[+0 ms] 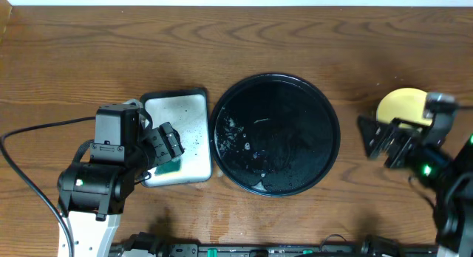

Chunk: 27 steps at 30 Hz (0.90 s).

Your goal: Clean dirty plates on tray and stack at the side

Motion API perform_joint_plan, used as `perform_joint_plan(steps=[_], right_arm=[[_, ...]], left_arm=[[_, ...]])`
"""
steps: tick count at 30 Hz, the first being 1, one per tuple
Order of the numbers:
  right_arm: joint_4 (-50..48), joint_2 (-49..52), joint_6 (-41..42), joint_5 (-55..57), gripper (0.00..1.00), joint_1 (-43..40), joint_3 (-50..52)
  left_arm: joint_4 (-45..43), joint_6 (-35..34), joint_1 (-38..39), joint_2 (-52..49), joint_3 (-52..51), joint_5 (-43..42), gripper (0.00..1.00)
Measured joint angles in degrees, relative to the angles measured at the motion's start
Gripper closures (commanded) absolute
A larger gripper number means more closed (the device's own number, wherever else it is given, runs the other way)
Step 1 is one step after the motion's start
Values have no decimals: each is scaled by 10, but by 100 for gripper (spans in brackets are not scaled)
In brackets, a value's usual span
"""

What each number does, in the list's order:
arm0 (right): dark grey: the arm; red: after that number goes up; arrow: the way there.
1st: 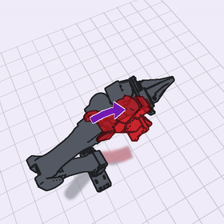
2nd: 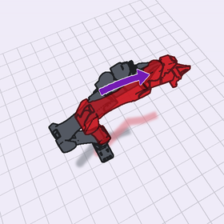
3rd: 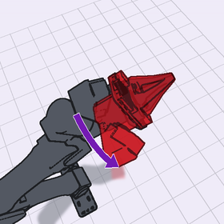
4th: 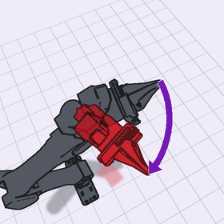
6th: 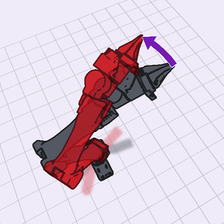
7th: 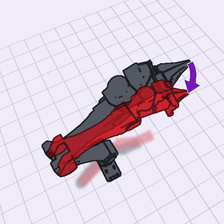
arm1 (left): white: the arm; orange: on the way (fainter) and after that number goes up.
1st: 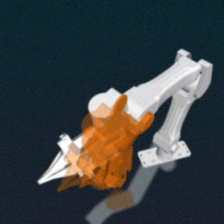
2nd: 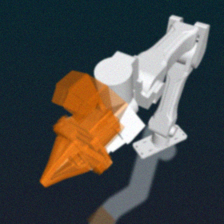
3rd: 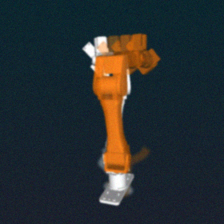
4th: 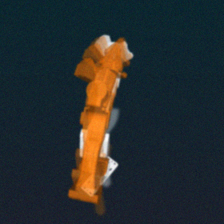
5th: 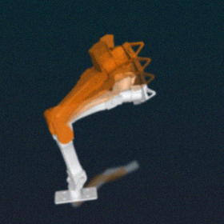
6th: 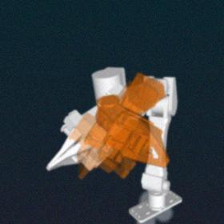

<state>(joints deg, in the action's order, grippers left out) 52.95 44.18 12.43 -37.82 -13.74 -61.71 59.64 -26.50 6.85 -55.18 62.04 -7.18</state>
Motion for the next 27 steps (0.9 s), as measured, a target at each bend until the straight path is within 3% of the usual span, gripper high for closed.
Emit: perform_joint_plan(steps=[6,14,21,27], right_arm=[[46,-56,0,-1,1,17,0],[77,-55,-9,15,1,20,0],[69,-49,-135,35,1,91,0],[-46,-55,-194,102,1,179,46]], left_arm=[[0,0,0,0,0,0,12],[0,0,0,0,0,0,12],[0,0,0,0,0,0,12],[0,0,0,0,0,0,12]])
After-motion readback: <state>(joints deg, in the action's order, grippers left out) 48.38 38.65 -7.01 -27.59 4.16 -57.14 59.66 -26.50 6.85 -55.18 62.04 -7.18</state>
